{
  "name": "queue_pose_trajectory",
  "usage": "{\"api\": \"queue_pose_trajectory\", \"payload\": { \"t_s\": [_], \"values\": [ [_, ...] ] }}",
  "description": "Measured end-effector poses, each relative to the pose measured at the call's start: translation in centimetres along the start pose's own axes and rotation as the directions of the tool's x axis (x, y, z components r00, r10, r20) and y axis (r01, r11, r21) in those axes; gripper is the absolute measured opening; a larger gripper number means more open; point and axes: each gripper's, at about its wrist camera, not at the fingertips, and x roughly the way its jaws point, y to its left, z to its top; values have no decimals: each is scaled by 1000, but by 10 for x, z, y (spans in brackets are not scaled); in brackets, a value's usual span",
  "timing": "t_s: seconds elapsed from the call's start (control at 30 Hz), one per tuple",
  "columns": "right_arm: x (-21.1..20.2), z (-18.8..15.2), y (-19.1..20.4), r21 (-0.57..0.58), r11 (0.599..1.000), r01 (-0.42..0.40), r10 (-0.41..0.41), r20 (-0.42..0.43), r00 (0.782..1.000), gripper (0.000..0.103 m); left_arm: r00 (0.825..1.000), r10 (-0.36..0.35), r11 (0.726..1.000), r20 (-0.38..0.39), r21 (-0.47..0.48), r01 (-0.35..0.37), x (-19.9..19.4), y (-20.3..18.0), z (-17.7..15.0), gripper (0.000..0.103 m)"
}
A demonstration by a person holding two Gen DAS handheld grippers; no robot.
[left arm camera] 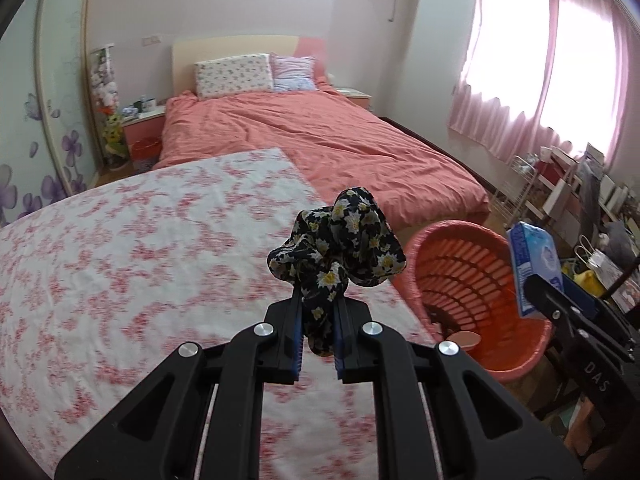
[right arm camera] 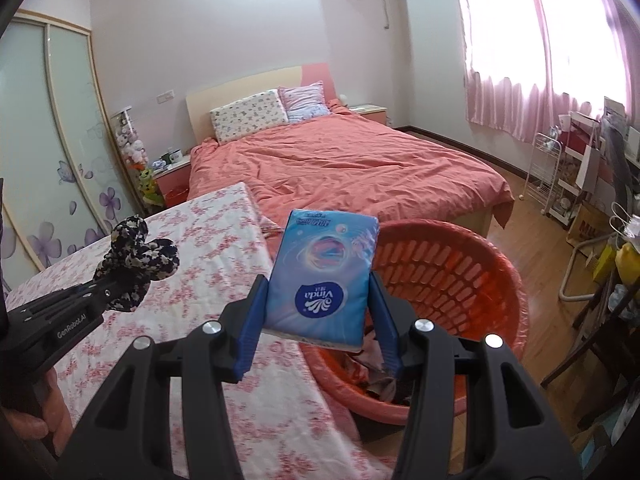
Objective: Collect trash
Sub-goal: 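Carry the tissue pack and scrunchie over the orange basket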
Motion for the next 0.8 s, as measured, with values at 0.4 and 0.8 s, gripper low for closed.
{"api": "queue_pose_trajectory", "payload": {
  "t_s": [0.4,0.8],
  "values": [
    [4,-5,-51,58,997,55,-55,-1,998,49,996,-82,995,-32,55,83,21,-54,-4,11],
    [11,-11,-78,85,993,79,-78,-9,997,49,991,-117,989,-65,86,122,37,-86,-9,11]
  ]
}}
